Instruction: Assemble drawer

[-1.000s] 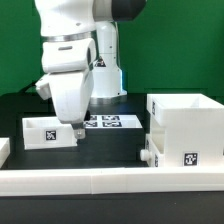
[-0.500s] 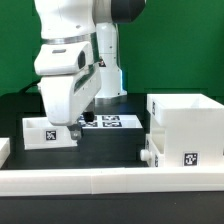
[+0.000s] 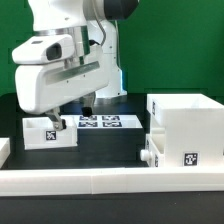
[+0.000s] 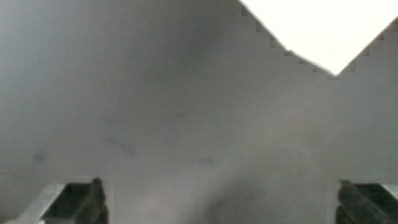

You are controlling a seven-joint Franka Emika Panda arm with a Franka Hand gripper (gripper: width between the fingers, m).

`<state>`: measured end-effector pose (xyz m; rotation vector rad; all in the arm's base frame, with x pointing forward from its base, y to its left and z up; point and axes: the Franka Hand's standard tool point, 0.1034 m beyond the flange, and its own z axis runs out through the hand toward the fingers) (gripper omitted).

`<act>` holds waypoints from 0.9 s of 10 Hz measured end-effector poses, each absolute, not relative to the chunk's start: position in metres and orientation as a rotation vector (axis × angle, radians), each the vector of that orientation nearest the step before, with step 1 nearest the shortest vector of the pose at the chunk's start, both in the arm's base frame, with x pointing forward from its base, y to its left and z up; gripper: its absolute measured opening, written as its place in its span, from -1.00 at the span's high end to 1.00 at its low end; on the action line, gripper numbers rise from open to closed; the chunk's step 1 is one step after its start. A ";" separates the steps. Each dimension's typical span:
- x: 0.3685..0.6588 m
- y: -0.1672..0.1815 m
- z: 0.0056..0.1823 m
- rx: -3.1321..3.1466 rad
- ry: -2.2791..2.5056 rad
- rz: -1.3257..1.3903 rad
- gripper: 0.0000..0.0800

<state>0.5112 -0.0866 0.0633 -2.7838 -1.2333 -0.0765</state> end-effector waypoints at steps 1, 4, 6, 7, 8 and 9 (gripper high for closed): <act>0.499 -0.093 0.065 -2.867 -1.055 -0.106 -0.62; 0.467 -0.109 0.066 -2.991 -0.661 -0.126 -0.62; 0.467 -0.107 0.065 -3.019 -0.464 -0.115 -0.62; 0.467 -0.107 0.065 -3.027 -0.382 -0.112 -0.62; 0.467 -0.106 0.065 -3.032 -0.326 -0.109 -0.62; 0.467 -0.106 0.064 -3.038 -0.254 -0.110 -0.62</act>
Offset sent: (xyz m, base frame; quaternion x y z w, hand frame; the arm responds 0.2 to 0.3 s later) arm -0.0502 -0.0251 0.0054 -0.0266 0.0320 0.3023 0.9523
